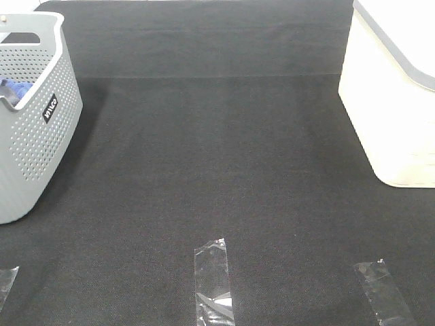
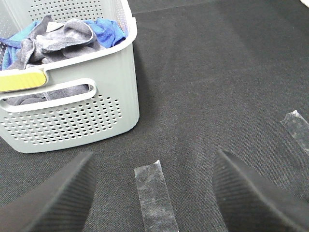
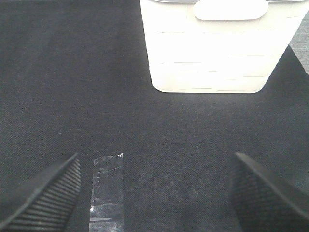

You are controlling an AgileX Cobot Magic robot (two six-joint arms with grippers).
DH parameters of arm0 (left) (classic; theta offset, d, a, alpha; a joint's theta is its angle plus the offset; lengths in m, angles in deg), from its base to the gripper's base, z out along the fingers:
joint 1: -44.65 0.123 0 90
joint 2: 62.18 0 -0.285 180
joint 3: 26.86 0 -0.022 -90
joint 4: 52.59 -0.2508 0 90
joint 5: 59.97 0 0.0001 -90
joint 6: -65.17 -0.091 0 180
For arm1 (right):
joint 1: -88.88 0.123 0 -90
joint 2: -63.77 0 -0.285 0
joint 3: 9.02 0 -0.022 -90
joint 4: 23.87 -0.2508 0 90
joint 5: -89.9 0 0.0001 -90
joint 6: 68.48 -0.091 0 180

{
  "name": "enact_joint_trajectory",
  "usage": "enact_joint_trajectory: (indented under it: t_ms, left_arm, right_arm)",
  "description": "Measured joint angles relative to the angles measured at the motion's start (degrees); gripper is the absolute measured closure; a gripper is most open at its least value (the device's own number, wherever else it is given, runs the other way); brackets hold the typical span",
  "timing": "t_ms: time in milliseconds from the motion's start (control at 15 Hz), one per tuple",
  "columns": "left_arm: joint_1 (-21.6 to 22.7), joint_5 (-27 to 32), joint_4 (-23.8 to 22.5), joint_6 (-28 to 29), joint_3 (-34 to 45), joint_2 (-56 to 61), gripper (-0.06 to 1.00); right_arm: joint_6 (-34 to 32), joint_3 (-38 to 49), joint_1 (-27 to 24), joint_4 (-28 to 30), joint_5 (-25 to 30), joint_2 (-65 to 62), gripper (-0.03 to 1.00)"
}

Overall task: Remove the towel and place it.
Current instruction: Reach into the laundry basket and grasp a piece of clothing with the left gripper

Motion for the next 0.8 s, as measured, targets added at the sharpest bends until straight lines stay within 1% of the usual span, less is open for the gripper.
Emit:
enact_joint_trajectory:
  t_ms: [800]
  left_arm:
    - [0.0,0.0,0.06,0.0,0.0,-1.26,0.28]
  right_arm:
    - [0.0,0.0,0.0,0.0,0.0,0.0,0.19]
